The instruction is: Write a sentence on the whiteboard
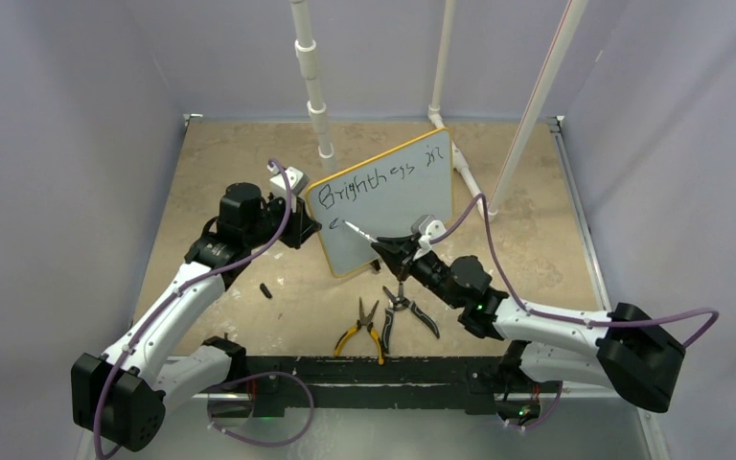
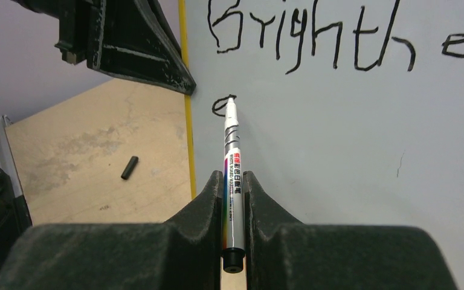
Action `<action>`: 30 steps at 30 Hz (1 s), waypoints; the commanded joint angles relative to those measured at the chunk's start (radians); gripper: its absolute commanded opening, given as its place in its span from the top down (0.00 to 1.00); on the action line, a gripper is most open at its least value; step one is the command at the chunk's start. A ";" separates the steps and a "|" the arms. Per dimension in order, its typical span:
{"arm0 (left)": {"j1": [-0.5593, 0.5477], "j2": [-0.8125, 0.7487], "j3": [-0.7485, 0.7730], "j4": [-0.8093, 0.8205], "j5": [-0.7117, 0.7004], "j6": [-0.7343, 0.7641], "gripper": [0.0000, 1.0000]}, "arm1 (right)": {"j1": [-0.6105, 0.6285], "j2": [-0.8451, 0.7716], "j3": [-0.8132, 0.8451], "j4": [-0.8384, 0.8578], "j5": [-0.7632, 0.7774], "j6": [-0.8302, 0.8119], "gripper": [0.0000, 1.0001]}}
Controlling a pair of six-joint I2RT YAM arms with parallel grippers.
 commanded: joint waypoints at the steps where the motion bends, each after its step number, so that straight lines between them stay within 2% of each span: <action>1: 0.002 -0.022 -0.009 0.014 0.001 0.029 1.00 | -0.004 -0.008 0.025 0.041 0.020 -0.018 1.00; 16: 0.002 -0.019 -0.010 0.015 0.008 0.026 1.00 | -0.004 0.056 0.071 0.075 0.043 -0.030 1.00; 30: 0.002 -0.020 -0.009 0.017 0.010 0.027 1.00 | -0.004 0.079 0.081 0.018 0.092 -0.028 1.00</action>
